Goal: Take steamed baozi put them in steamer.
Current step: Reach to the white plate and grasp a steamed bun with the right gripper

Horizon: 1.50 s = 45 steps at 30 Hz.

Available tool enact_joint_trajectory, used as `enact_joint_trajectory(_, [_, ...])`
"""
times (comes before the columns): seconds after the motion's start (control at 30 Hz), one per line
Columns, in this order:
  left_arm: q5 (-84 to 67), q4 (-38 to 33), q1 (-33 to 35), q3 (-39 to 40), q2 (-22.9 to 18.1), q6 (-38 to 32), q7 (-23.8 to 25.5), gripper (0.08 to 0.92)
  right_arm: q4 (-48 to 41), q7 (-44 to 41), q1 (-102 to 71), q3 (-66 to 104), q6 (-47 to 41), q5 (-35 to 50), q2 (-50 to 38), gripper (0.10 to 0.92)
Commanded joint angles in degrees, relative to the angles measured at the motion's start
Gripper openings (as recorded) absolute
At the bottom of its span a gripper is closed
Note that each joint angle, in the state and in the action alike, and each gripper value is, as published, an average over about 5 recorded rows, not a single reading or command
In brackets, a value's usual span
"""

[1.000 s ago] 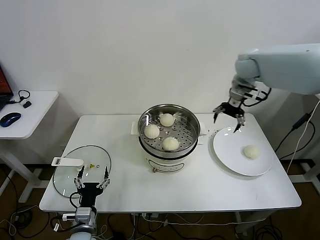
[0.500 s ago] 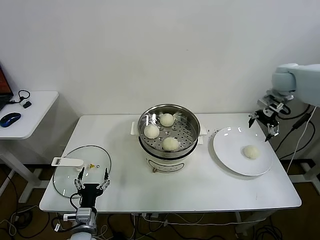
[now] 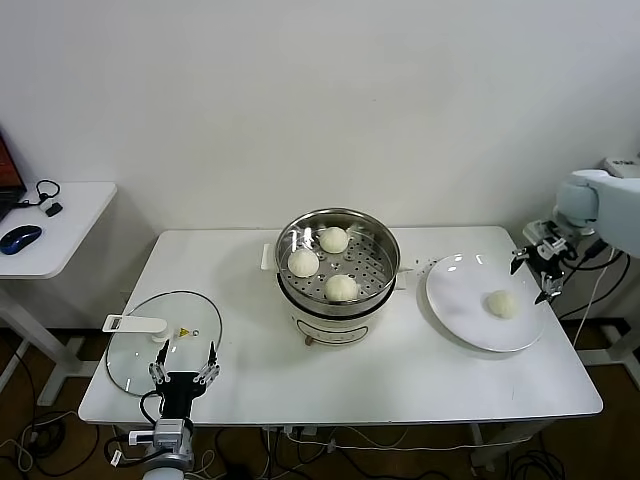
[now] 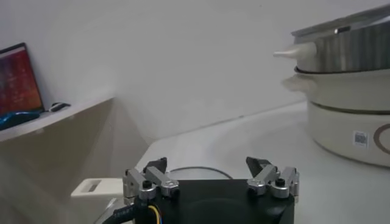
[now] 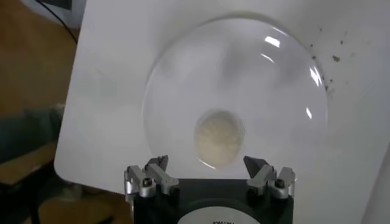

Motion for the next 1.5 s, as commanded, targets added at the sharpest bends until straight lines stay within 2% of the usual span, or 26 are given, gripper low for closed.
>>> enact_joint_trajectory(0.03, [0.25, 0.35, 0.11, -0.06, -2.8, -0.13, -0.07, 0.823, -10.93, 0.46, -14.38, 15.26, 0.52, -6.25, 0.72, 0.823])
enact_joint_trajectory(0.57, [0.53, 1.09, -0.09, -0.27, -2.8, -0.34, -0.08, 0.823, -18.46, 2.08, -20.48, 21.86, 1.9, -8.6, 3.67, 0.823])
enact_joint_trajectory(1.37, [0.62, 1.32, -0.21, -0.57, -2.8, -0.59, -0.38, 0.823, -25.21, 2.99, -24.46, 26.14, 6.1, -11.38, 7.93, 0.821])
enact_joint_trajectory(1.5, [0.61, 1.32, -0.18, -0.52, -2.8, -0.64, -0.46, 0.823, -26.08, 3.26, -24.38, 26.44, 6.71, -11.87, 8.57, 0.748])
